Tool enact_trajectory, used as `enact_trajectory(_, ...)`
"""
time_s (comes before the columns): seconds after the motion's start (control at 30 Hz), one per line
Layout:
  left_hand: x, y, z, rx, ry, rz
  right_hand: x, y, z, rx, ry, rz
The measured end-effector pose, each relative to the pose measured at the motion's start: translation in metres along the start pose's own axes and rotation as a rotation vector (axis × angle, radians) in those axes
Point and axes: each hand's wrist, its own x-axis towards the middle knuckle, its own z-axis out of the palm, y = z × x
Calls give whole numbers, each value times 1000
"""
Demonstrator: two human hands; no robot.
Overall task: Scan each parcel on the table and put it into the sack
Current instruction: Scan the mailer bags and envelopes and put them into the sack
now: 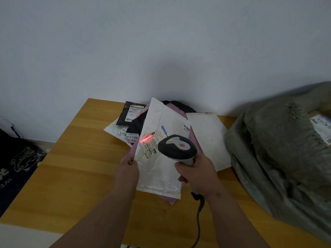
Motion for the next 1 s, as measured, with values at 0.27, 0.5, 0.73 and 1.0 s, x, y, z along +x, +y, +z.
enact_trajectory(0.27, -17, 4, 5, 15, -15, 79, -11, 3, -11, 13, 20, 5)
enact_trajectory(0.5, -46, 37, 16, 42, 21, 259, -25, 5, -31, 43, 81, 9)
enact_trajectory(0.73, -81, 77, 31, 45, 65, 431, -43, -9, -69, 92, 237, 11)
enact_trajectory(1.0, -113, 125, 60, -14, -28, 708, -69, -35, -113, 229, 499, -43)
